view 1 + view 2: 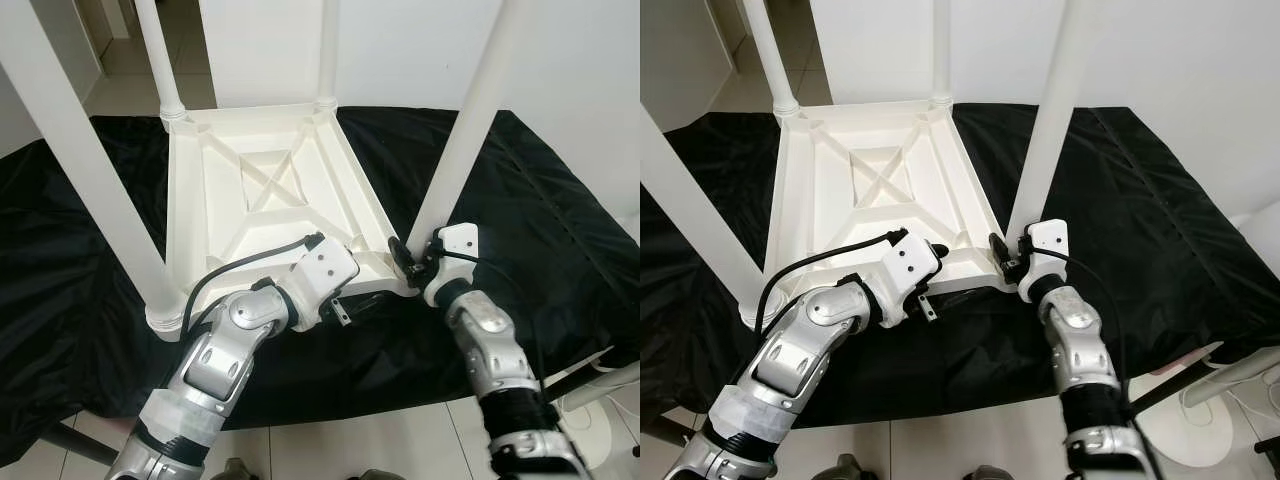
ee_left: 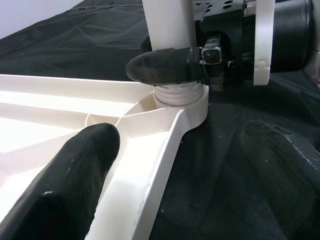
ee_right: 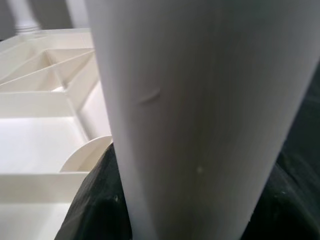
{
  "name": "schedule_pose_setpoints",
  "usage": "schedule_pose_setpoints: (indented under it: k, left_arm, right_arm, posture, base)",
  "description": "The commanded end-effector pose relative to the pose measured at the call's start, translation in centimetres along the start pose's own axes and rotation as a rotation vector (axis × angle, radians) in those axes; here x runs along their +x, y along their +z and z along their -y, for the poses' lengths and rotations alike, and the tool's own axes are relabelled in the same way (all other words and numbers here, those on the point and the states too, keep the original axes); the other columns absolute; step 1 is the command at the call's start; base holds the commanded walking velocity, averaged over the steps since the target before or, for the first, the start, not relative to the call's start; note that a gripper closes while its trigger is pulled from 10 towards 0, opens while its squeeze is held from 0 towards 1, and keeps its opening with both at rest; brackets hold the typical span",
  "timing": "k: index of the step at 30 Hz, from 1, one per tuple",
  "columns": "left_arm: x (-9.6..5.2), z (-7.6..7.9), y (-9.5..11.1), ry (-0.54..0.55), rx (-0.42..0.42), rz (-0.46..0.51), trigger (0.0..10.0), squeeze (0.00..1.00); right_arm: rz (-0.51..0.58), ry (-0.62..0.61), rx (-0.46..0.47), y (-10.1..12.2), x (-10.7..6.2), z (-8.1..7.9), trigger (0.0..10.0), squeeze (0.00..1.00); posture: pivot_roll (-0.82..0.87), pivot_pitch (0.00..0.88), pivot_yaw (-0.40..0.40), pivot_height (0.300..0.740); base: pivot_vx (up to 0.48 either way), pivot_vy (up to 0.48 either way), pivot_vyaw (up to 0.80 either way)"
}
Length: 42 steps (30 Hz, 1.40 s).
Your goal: Building children table
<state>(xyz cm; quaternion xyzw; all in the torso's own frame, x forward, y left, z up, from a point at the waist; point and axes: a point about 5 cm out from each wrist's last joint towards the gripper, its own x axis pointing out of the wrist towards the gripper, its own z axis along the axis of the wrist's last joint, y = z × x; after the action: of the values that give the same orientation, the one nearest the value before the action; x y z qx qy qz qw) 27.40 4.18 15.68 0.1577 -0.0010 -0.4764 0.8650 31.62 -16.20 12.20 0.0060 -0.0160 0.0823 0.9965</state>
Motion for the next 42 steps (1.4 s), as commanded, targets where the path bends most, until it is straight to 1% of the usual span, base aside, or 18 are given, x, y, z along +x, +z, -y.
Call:
schedule_pose_setpoints:
  k: [1,3,5,9,11,12,13,14,25,26,29,32,33,37,38,39,40,42]
  left_arm:
    - [0.0,-0.7,-0.1,0.086,0.013,-0.008,10.0,0.0]
    - [0.0,-0.7,-0.1,0.085,0.015,-0.008,10.0,0.0]
    - [0.0,-0.7,-0.1,0.086,0.018,-0.007,10.0,0.0]
    - [0.2,-0.8,0.1,0.094,0.013,0.0,10.0,0.0]
    - [0.2,-0.7,0.1,0.091,0.014,0.0,10.0,0.0]
    - [0.2,-0.6,0.1,0.09,0.015,0.0,10.0,0.0]
    - [0.2,-0.6,0.1,0.09,0.015,0.0,10.0,0.0]
    - [0.1,-0.6,0.1,0.089,0.015,0.0,10.0,0.0]
    - [0.1,-0.6,0.2,0.089,0.016,0.004,10.0,0.0]
    - [0.0,-0.4,0.2,0.086,0.013,0.006,10.0,0.0]
    - [0.1,-0.1,0.1,0.083,0.008,0.004,10.0,0.0]
    - [0.1,-0.1,0.1,0.082,0.007,0.003,10.0,0.0]
    - [0.2,0.0,0.1,0.082,0.004,0.004,10.0,0.0]
    - [0.4,0.0,0.1,0.082,0.004,0.005,10.0,0.0]
    - [0.4,-0.1,0.1,0.085,0.004,0.006,10.0,0.0]
    - [0.4,-0.1,0.1,0.085,0.004,0.006,10.0,0.0]
    - [0.4,-0.2,0.2,0.09,0.006,0.009,10.0,0.0]
    - [0.4,-0.2,0.2,0.092,0.007,0.01,10.0,0.0]
  right_arm:
    - [-0.097,-0.149,0.039,-1.8,-0.8,0.6,10.0,0.0]
    - [-0.094,-0.199,0.043,-2.0,-0.9,0.2,10.0,0.0]
    - [-0.101,-0.244,0.069,-2.3,-1.1,-1.3,10.0,0.0]
    - [-0.111,-0.2,0.116,-2.2,-1.0,-4.4,10.0,0.0]
    - [-0.097,-0.179,0.125,-1.8,-1.0,-4.4,10.0,0.0]
    - [-0.087,-0.179,0.129,-1.6,-1.0,-4.2,10.0,0.07]
    - [-0.087,-0.179,0.129,-1.6,-1.0,-4.2,10.0,0.07]
    - [-0.084,-0.186,0.132,-1.4,-1.0,-4.1,10.0,1.0]
    - [-0.009,-0.051,0.075,-0.1,-1.2,-2.1,10.0,1.0]
    - [-0.007,0.023,0.034,0.0,-1.6,-0.7,10.0,0.0]
    - [-0.001,0.176,-0.012,0.3,-2.1,0.1,10.0,0.0]
    - [0.0,0.207,-0.017,0.4,-2.2,0.2,10.0,0.0]
    - [0.006,0.269,-0.074,0.6,-2.2,1.0,10.0,0.0]
    - [-0.004,0.382,-0.096,0.8,-2.2,1.8,10.0,0.0]
    - [-0.012,0.422,-0.106,0.8,-2.0,1.9,9.4,0.0]
    - [-0.012,0.422,-0.106,0.8,-2.0,1.9,9.4,0.0]
    - [-0.033,0.456,-0.132,0.7,-1.6,2.2,8.3,0.0]
    - [-0.045,0.475,-0.135,0.6,-1.4,2.3,8.5,0.0]
  posture:
    - [-0.08,0.0,-0.009,0.74]
    - [-0.08,0.0,-0.01,0.74]
    - [-0.08,0.0,-0.011,0.74]
    - [-0.07,0.0,-0.013,0.74]
    - [-0.07,0.0,-0.015,0.74]
    - [-0.07,0.0,-0.015,0.74]
    - [-0.07,0.0,-0.015,0.74]
    - [-0.07,0.0,-0.015,0.74]
    - [-0.07,0.0,-0.022,0.74]
    - [-0.07,0.0,-0.024,0.74]
    - [-0.08,0.0,-0.031,0.74]
    - [-0.08,0.0,-0.031,0.74]
    - [-0.08,0.0,-0.036,0.74]
    - [-0.08,0.0,-0.041,0.74]
    - [-0.08,0.0,-0.042,0.74]
    - [-0.08,0.0,-0.042,0.74]
    - [-0.07,0.0,-0.047,0.74]
    - [-0.07,0.0,-0.047,0.74]
  base:
    - [0.0,0.0,0.0]
    - [0.0,0.0,0.0]
    - [0.0,0.0,0.0]
    - [0.0,0.0,0.0]
    - [0.0,0.0,0.0]
    - [0.0,0.0,0.0]
    - [0.0,0.0,0.0]
    - [0.0,0.0,0.0]
    - [0.0,0.0,0.0]
    - [0.0,0.0,0.0]
    - [0.0,0.0,0.0]
    - [0.0,0.0,0.0]
    - [0.0,0.0,0.0]
    - [0.0,0.0,0.0]
    - [0.0,0.0,0.0]
    - [0.0,0.0,0.0]
    - [0.0,0.0,0.0]
    - [0.0,0.0,0.0]
